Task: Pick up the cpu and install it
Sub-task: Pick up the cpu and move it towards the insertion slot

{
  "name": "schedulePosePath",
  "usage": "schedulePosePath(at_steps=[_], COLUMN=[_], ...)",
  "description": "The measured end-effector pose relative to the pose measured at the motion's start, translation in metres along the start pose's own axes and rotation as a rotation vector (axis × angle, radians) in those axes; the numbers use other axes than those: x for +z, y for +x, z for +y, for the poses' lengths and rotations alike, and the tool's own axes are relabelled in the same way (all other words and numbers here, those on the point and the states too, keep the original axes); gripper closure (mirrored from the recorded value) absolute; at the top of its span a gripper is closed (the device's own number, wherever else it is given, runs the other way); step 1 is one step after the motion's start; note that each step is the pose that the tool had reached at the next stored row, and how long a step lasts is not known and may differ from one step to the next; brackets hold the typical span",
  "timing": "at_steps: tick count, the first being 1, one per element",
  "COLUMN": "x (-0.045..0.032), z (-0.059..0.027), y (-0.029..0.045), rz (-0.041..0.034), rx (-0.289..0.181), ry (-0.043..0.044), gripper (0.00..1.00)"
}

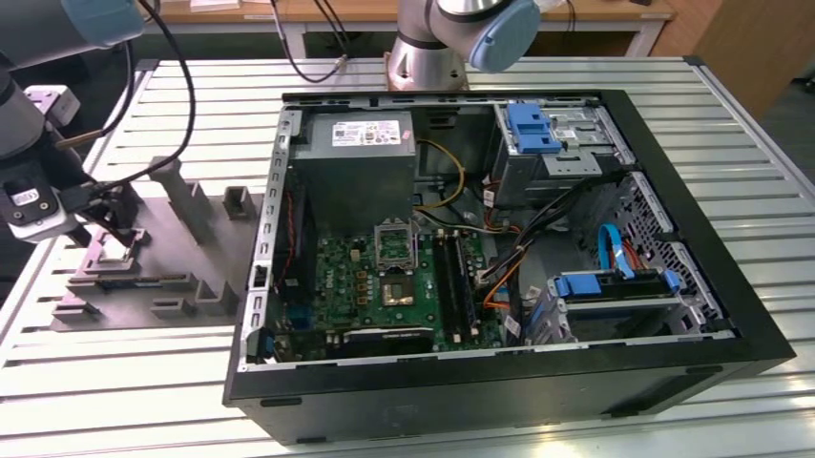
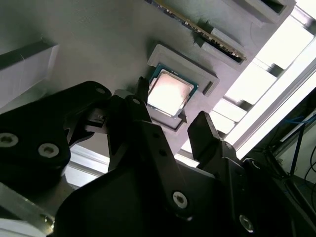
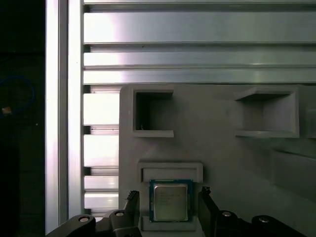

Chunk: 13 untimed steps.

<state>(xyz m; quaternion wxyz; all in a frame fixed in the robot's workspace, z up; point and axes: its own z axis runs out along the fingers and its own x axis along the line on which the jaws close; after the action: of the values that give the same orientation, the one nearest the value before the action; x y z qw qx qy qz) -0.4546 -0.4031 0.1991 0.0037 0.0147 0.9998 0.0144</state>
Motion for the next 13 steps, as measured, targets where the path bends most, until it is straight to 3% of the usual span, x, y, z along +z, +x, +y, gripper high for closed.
schedulePosePath(at_steps=[13], x=[0.0082], z=[-0.0004], y=[0.0], rz=[0.0], rx=[0.0], ry=[0.0], gripper=[0.41])
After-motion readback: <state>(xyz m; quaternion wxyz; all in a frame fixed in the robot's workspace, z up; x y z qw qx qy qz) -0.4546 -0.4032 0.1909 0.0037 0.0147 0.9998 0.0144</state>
